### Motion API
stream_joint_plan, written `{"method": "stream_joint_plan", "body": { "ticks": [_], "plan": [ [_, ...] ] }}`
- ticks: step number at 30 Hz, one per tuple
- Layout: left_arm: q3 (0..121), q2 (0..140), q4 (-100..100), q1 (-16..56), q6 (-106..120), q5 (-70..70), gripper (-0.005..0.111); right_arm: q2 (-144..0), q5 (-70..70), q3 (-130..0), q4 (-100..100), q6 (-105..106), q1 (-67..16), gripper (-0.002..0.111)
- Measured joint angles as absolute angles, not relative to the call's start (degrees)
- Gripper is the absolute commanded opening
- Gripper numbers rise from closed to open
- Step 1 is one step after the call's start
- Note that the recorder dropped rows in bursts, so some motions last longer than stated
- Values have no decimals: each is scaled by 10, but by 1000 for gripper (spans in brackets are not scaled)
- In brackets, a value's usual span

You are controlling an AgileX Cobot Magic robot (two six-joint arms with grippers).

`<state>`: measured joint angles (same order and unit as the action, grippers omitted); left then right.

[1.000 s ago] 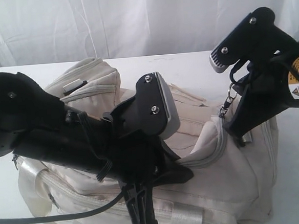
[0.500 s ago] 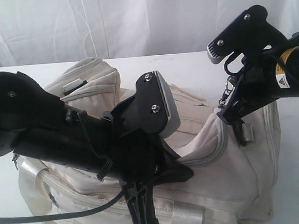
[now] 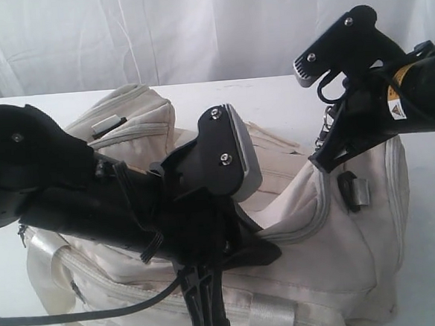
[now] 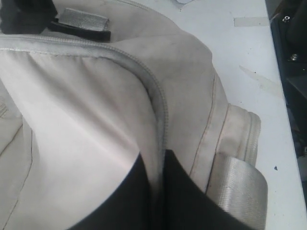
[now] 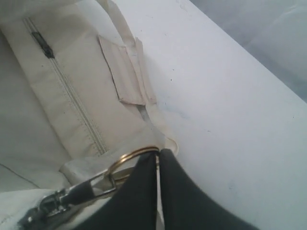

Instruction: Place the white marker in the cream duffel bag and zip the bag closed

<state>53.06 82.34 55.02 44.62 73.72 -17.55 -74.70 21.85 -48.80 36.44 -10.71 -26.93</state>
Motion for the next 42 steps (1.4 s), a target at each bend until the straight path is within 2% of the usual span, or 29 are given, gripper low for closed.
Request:
{"method": "stream_joint_plan", "body": {
  "ticks": [10, 39, 42],
  "plan": [
    [531, 823, 550, 446, 737, -169, 0, -791, 196, -518, 371, -104, -232, 0],
    [533, 823, 554, 443, 737, -152, 0, -867, 177, -597, 346, -103, -194, 0],
    [533, 823, 554, 443, 737, -152, 0, -868, 178, -598, 326, -103, -194, 6]
  ]
}}
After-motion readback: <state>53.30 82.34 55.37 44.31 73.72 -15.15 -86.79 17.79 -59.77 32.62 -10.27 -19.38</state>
